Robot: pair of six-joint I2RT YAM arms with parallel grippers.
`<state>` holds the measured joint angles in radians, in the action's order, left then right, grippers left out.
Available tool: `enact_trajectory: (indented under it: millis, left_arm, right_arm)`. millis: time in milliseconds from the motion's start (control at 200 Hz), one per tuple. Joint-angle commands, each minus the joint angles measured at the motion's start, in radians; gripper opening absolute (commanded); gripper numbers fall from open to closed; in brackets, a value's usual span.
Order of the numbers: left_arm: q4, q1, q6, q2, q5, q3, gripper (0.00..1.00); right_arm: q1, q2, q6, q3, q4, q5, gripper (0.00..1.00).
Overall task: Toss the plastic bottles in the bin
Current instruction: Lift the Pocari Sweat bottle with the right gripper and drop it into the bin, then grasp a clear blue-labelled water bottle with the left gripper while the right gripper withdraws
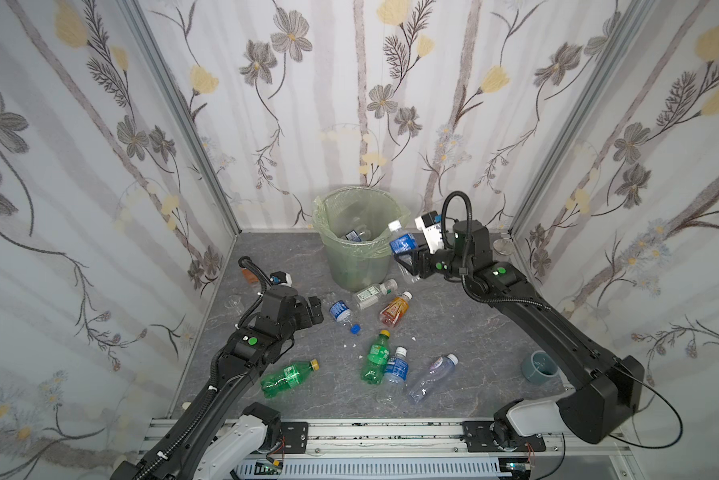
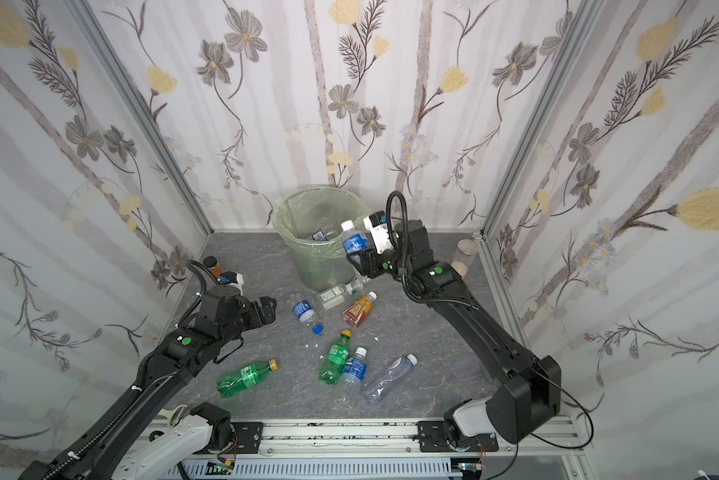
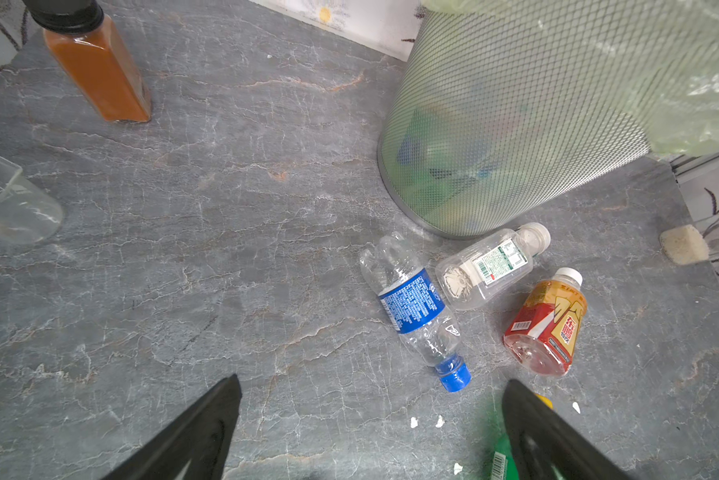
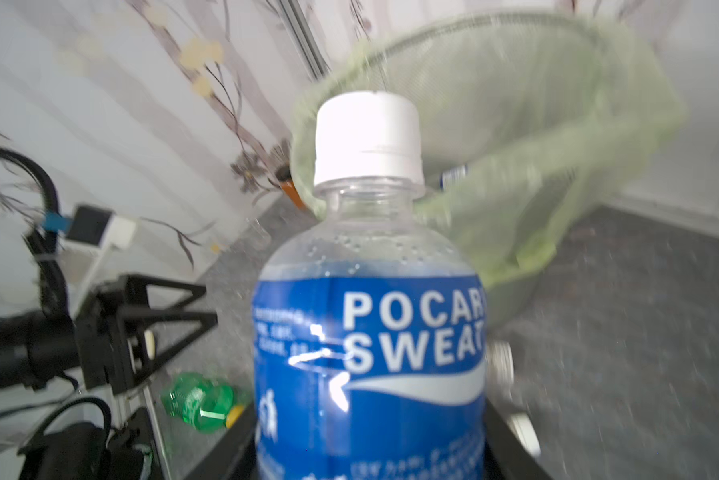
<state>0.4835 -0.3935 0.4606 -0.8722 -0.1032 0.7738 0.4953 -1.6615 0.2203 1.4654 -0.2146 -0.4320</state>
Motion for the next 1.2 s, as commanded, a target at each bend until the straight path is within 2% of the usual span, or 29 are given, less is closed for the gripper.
enact_trajectory:
  millis: [0, 35, 120, 140, 190, 250, 435, 530, 669, 799, 984, 1089, 1194]
  left_arm:
    - [-0.032, 0.001, 0.038, 0.027, -0.001, -0.014, 1.00]
    - [-0.035, 0.001, 0.044, 0.036, 0.000, -0.020, 1.00]
    - [-0.036, 0.001, 0.054, 0.055, 0.005, -0.031, 1.00]
    - [-0.035, 0.001, 0.055, 0.058, 0.008, -0.033, 1.00]
    - [-0.034, 0.001, 0.060, 0.068, 0.017, -0.036, 1.00]
    - [-0.034, 0.001, 0.064, 0.080, 0.024, -0.040, 1.00]
    - [-0.035, 0.001, 0.053, 0.071, 0.041, -0.035, 1.00]
    - [-0.036, 0.001, 0.041, 0.043, 0.052, -0.025, 1.00]
    - [-0.039, 0.001, 0.037, -0.015, 0.051, -0.013, 1.00]
    - [-0.056, 0.002, 0.041, -0.063, 0.053, -0.006, 1.00]
    - [-0.079, 0.001, 0.056, -0.118, 0.074, 0.004, 1.00]
    - [-0.087, 0.001, 0.089, -0.158, 0.064, 0.006, 1.00]
    - [-0.111, 0.001, 0.126, -0.217, 0.103, 0.007, 1.00]
  right_arm:
    - [0.002, -0.178, 0.172, 0.244, 0.177, -0.021, 0.66]
    - [0.001, -0.254, 0.230, 0.344, 0.202, 0.011, 0.78]
    - [-0.002, -0.418, 0.325, 0.549, 0.206, 0.051, 0.90]
    - [-0.003, -0.447, 0.335, 0.597, 0.196, 0.047, 0.97]
    - [-0.003, -0.488, 0.343, 0.664, 0.165, 0.050, 0.99]
    - [-0.004, -0.478, 0.321, 0.653, 0.147, 0.053, 1.00]
    - [-0.011, -0.274, 0.175, 0.375, 0.169, 0.059, 1.00]
    - [-0.012, -0.168, 0.102, 0.249, 0.123, 0.061, 0.99]
    - [-0.012, -0.029, 0.034, 0.061, 0.046, 0.150, 0.99]
    - [-0.012, 0.112, 0.008, -0.142, 0.034, 0.241, 0.99]
    - [-0.016, 0.236, 0.006, -0.354, -0.015, 0.345, 1.00]
    - [-0.022, 0.294, 0.021, -0.452, -0.016, 0.365, 1.00]
    - [-0.033, 0.326, 0.034, -0.520, -0.016, 0.381, 1.00]
